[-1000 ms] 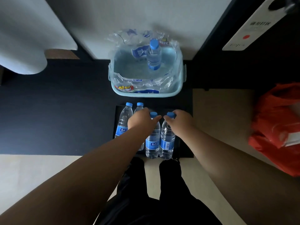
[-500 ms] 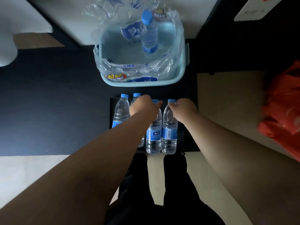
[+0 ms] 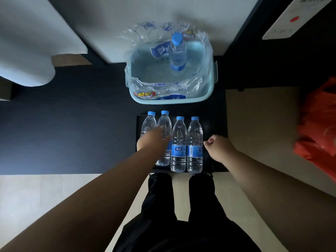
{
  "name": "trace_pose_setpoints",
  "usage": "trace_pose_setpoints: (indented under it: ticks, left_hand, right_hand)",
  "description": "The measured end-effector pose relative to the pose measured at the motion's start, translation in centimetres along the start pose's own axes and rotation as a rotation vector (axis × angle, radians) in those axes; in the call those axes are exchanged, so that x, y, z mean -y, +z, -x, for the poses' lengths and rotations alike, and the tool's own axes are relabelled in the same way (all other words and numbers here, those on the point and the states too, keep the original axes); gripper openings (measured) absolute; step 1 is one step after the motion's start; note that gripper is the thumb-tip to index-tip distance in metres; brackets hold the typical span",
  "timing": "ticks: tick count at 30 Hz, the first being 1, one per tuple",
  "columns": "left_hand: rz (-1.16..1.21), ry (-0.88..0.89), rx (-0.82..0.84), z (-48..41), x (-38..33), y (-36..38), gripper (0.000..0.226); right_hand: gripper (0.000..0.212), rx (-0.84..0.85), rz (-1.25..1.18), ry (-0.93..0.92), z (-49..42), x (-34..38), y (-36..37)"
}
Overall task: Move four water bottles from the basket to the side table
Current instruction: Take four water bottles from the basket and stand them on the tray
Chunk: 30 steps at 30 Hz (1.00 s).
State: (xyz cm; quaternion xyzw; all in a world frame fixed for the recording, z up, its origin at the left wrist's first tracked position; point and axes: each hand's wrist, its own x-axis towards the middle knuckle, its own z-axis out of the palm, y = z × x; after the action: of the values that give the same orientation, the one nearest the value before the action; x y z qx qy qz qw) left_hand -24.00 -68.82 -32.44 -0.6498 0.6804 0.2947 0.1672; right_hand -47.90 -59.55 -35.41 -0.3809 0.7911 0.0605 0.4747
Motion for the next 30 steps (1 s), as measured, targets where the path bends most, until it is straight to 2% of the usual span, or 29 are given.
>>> trace_pose_setpoints:
  ticks: [5, 10, 17, 24, 30]
  left_hand:
    - [-0.004, -0.126, -0.045, 0.5, 6.0, -0.3, 0.028]
    - [0.034, -0.285, 0.009, -0.8, 10.7, 0.3, 0.031]
    - [0.042, -0.277, 0.021, -3.6, 12.3, 2.3, 0.035]
    - [0.018, -0.195, 0.033, -4.8, 13.3, 3.8, 0.037]
    - [-0.003, -0.119, 0.026, -5.6, 14.2, 4.3, 0.032]
  right_hand:
    - [0.030, 0.041, 0.139, 0.041, 1.3, -1.8, 0.0]
    - [0.042, 0.014, 0.169, 0.162, 0.3, -2.4, 0.2]
    - [0.045, -0.058, 0.173, 0.162, -2.0, -2.2, 1.8]
    - [0.050, -0.133, 0.259, 0.146, -2.5, -1.7, 2.9]
    - [0.045, -0.257, 0.385, 0.103, -2.9, -2.4, 4.3]
